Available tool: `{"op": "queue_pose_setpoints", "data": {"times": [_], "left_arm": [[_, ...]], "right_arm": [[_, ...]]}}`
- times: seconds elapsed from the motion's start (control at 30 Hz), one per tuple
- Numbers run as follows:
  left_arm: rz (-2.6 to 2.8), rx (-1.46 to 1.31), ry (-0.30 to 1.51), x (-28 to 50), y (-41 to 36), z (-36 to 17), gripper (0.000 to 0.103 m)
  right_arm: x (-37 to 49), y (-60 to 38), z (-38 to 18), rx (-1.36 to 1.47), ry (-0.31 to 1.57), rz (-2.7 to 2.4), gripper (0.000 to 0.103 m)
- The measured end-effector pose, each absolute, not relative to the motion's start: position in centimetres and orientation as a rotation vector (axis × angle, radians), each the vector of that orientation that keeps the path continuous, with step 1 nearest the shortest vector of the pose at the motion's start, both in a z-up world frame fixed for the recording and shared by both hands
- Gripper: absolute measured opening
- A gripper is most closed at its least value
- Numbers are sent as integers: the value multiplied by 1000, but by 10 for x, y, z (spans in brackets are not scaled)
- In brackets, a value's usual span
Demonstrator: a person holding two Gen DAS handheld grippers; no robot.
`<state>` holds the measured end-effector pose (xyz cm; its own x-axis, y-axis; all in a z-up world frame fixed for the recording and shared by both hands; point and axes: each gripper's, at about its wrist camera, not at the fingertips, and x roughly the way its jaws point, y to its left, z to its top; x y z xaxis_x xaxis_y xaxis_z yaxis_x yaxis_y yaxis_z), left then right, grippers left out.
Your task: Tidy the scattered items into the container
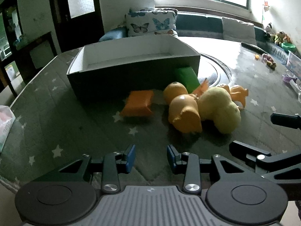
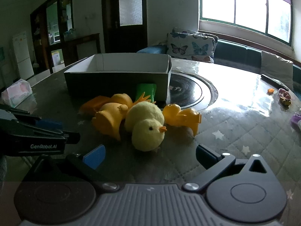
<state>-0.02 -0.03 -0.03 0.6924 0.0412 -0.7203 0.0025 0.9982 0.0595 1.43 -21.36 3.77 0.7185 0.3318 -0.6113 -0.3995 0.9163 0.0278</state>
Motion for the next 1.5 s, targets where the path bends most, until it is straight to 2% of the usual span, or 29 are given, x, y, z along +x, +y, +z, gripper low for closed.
{"op": "queue_pose_setpoints", "data": {"times": [1.5], "left_arm": [[15,72,880,6,-4,-10,40]], "right_arm": [[6,-199,14,-140,715,447,103]]}}
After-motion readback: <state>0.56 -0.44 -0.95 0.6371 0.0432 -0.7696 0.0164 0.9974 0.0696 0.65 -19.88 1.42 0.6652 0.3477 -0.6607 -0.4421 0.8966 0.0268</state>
